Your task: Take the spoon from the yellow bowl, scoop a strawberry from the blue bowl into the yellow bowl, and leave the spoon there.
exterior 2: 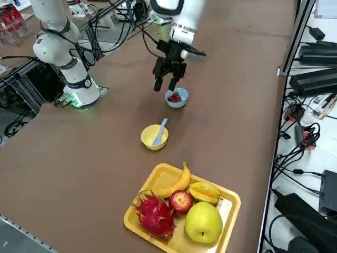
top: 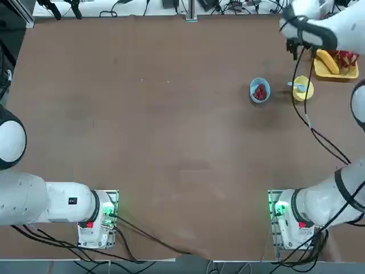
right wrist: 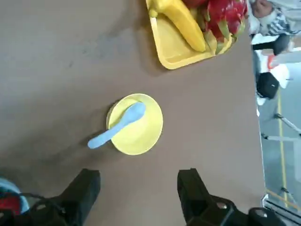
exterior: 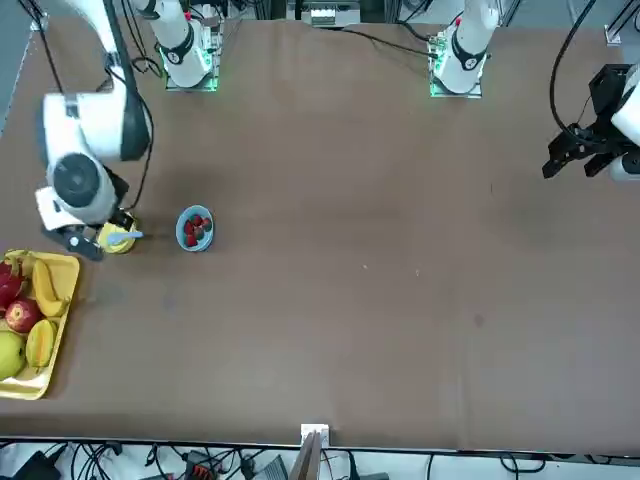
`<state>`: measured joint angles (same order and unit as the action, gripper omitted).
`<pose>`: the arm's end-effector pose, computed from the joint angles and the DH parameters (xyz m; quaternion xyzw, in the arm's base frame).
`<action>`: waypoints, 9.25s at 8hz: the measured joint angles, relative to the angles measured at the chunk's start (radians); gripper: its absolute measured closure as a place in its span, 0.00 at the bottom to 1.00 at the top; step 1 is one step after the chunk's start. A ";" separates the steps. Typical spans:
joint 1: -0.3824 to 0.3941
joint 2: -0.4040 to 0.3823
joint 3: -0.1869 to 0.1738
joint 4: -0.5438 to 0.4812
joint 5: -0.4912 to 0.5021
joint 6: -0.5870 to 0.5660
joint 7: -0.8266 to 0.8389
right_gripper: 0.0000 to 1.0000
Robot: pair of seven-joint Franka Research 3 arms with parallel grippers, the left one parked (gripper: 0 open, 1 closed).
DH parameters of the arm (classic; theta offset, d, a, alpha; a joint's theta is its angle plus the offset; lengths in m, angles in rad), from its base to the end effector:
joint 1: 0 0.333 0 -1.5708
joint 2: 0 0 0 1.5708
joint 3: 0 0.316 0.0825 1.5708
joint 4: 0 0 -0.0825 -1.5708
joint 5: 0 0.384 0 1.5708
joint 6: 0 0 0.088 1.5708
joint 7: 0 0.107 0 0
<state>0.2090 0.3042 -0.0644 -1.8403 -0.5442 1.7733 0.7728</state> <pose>0.5908 0.0426 0.3508 0.9292 -0.1953 -0.0453 0.3103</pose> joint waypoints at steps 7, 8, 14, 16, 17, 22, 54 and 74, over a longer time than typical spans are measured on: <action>0.090 0.239 -0.001 -0.003 -0.237 0.049 0.162 0.04; 0.090 0.268 -0.001 -0.003 -0.248 0.049 0.165 0.04; 0.110 0.364 -0.001 -0.003 -0.304 0.041 0.169 0.10; 0.111 0.381 -0.004 -0.002 -0.338 0.016 0.171 0.13; 0.111 0.385 -0.004 -0.002 -0.350 0.003 0.171 0.15; 0.118 0.387 -0.004 0.000 -0.357 -0.014 0.171 0.35; 0.124 0.390 -0.009 0.177 -0.363 -0.267 0.055 0.89; 0.262 0.298 -0.008 0.473 0.356 -0.317 0.233 0.89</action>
<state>0.4714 0.6024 -0.0723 -1.3675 -0.1881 1.4567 1.0054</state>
